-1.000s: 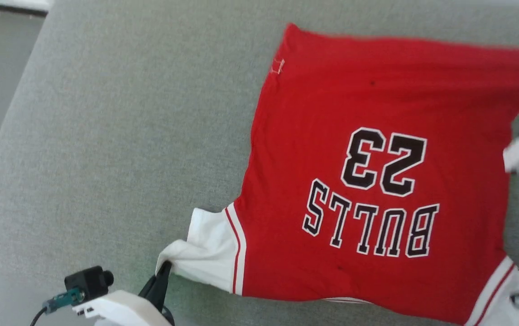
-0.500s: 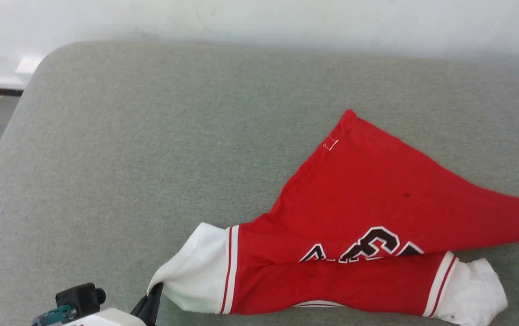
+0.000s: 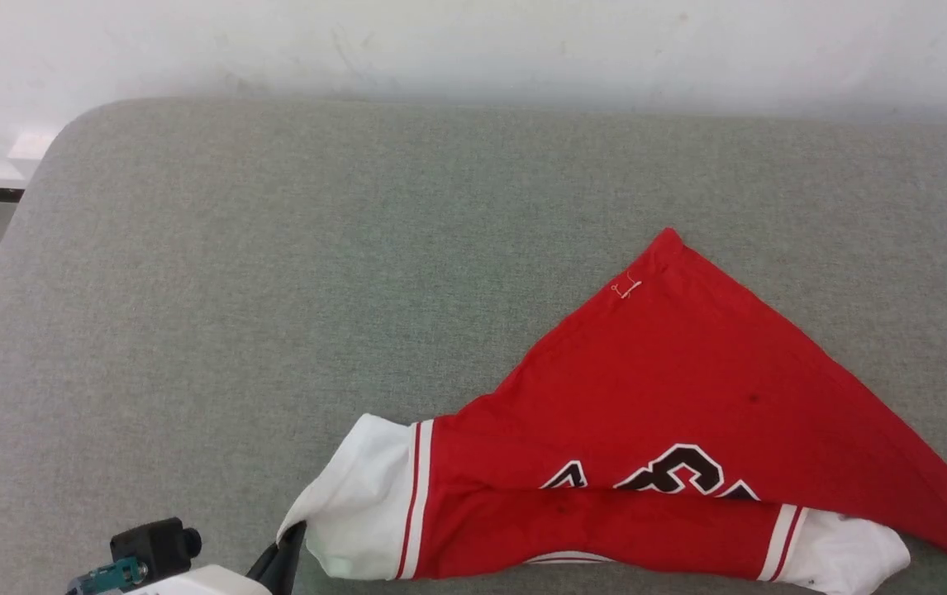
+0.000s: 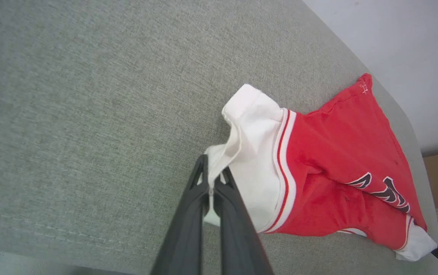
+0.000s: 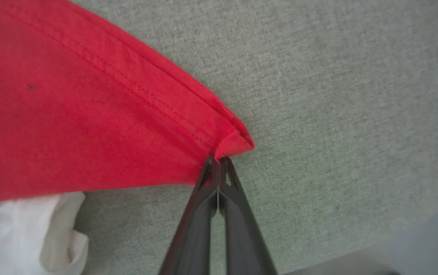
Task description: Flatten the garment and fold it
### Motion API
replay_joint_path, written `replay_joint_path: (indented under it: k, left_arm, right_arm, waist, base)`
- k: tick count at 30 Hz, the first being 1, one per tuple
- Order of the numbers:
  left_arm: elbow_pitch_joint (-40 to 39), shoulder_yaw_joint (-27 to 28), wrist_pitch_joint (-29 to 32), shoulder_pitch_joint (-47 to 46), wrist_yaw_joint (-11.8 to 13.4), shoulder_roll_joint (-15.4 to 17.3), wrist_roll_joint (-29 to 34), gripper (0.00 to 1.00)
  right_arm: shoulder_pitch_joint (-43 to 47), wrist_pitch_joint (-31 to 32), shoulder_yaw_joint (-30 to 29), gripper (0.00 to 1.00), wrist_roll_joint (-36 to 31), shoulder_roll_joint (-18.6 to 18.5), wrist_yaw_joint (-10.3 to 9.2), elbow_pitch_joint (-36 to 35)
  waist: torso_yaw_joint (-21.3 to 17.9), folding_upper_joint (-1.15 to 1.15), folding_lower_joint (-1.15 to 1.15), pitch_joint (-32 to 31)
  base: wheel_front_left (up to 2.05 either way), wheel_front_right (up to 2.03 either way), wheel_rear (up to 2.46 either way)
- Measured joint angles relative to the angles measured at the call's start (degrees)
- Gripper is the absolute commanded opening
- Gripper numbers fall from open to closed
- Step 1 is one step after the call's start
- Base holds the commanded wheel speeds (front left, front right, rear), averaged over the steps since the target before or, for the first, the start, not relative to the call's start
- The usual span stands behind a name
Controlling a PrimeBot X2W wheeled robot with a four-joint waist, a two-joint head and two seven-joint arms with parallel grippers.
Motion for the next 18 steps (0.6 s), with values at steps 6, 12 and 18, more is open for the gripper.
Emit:
replay_joint_path:
  k: [6,12,18]
  left_arm:
    - [0.0,-0.15,0.0,-0.02,0.0,-0.05,0.0,0.0]
    - [0.2,-0.24,0.0,-0.11,-0.02,-0.09,0.0,0.0]
    - [0.29,-0.4,-0.02,-0.29,-0.03,-0.11,0.0,0.0]
  right_arm:
    - [1.39,-1.78,1.08,1.0,0.3,0.21,-0.05,-4.35]
    - [-0.56,-18.15,6.36,1.0,0.57,0.09,-0.07,-8.33]
    - [-6.73,-34.64,17.22,1.0,0.04,-2.31,-0.05,-8.58]
  waist:
    - [0.76,0.0,0.0,0.23]
    - [1.14,0.0,0.0,0.35]
    - [1.38,0.0,0.0,0.9]
  base:
    - [0.0,0.0,0.0]
    - [0.0,0.0,0.0]
    - [0.0,0.0,0.0]
